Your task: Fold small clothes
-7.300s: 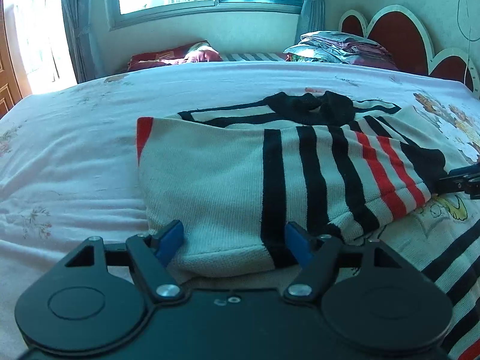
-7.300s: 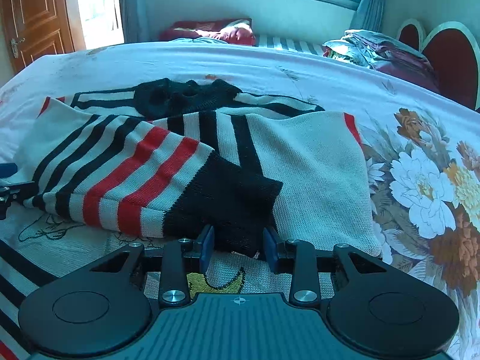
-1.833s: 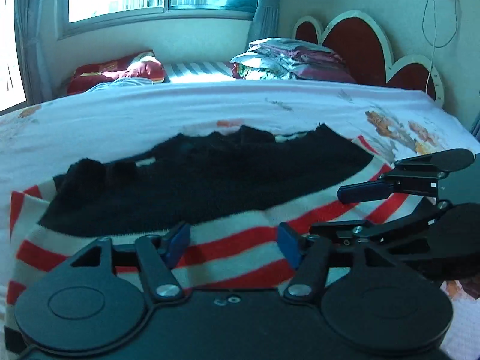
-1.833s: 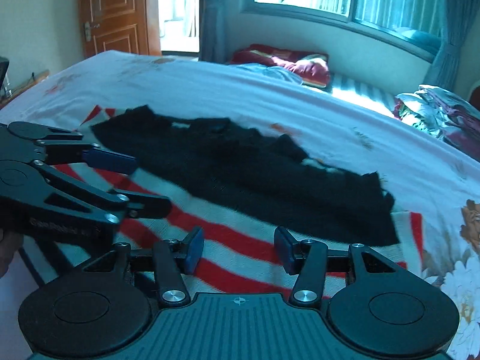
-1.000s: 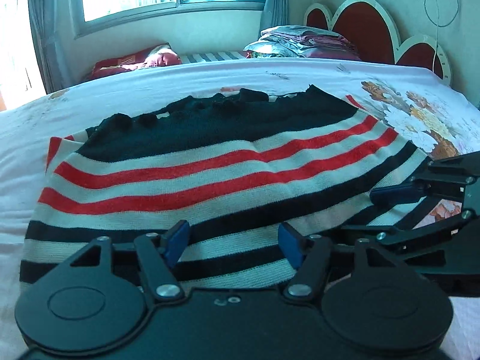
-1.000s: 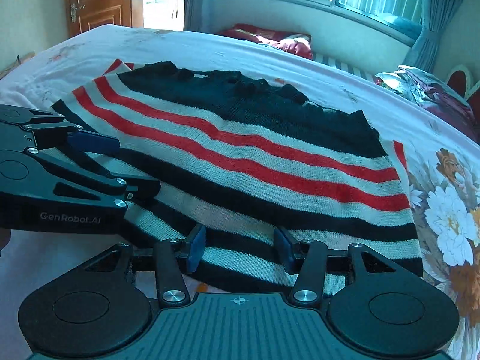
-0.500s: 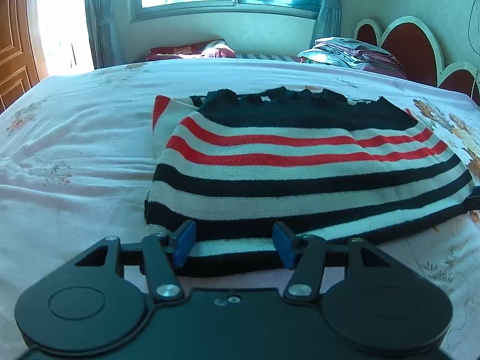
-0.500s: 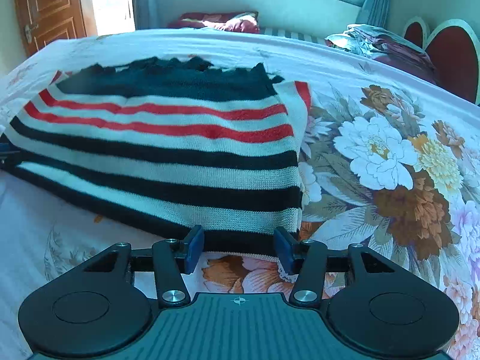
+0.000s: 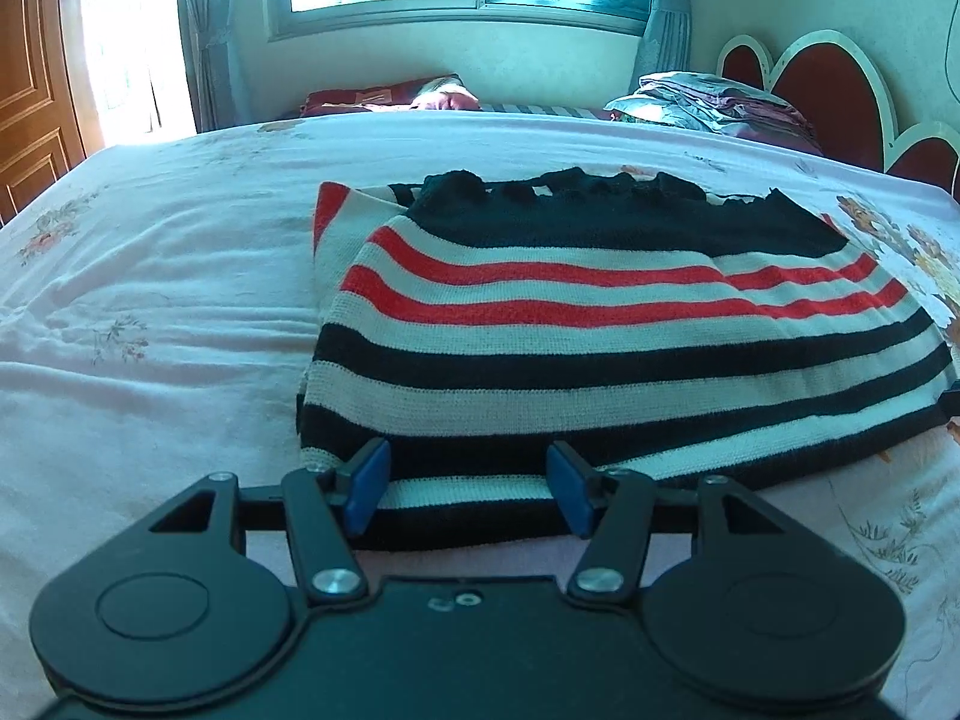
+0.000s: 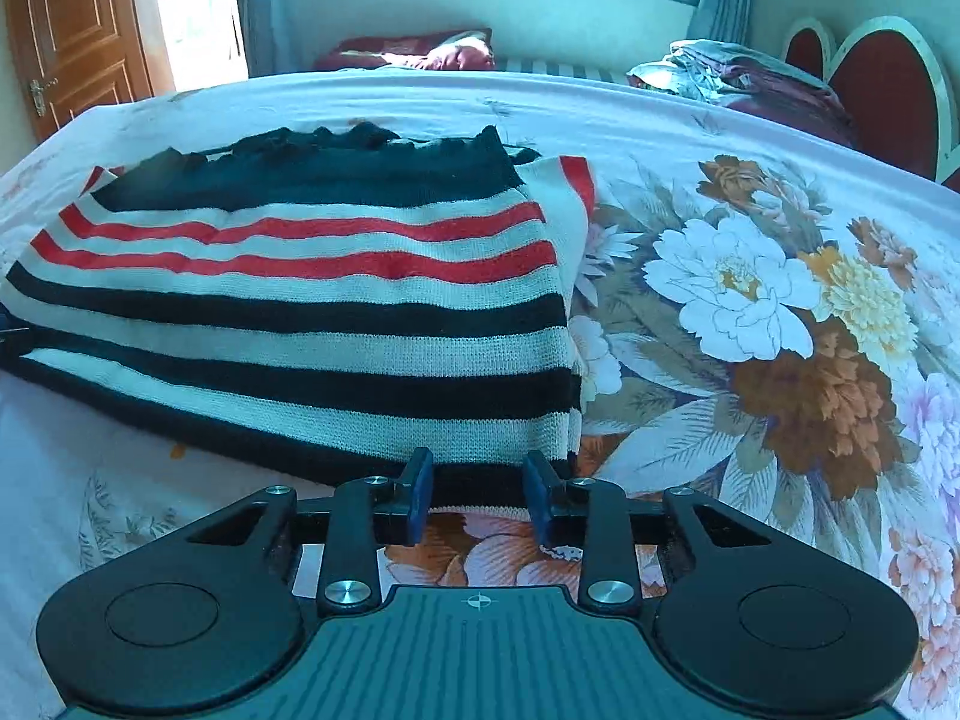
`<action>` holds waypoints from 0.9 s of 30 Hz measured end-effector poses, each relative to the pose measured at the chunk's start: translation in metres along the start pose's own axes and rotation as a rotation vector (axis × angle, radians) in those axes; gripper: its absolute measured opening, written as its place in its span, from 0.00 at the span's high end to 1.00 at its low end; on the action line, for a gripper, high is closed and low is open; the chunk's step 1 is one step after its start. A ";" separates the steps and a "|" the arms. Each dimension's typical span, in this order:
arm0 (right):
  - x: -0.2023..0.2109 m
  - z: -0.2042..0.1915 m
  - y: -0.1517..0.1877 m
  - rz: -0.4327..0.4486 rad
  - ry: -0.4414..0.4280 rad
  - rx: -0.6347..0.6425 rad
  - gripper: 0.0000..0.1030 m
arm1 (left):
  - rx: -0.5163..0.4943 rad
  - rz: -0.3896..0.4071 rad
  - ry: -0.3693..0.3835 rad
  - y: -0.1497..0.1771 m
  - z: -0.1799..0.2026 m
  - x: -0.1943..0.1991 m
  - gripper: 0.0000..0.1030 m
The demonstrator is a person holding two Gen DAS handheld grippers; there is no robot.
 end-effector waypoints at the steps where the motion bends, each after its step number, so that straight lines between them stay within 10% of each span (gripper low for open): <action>1: 0.001 -0.001 -0.001 -0.001 0.003 0.002 0.69 | 0.001 -0.003 -0.002 0.000 0.000 0.000 0.45; 24: 0.001 -0.002 0.001 -0.007 0.027 0.047 0.69 | 0.007 -0.065 -0.046 -0.004 0.001 0.004 0.43; 27: 0.033 -0.011 -0.002 0.102 -0.024 0.025 0.68 | 0.010 -0.016 -0.090 -0.002 0.008 0.033 0.18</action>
Point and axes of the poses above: each gripper's, at about its wrist camera, not at the fingertips, and x roughly against the way its jaws point, z to its right, y to its underside, the point moved 8 cm from there along -x, roughly the way its jaws point, and after that the axes turned 14 degrees about -x, right-handed, at the moved point
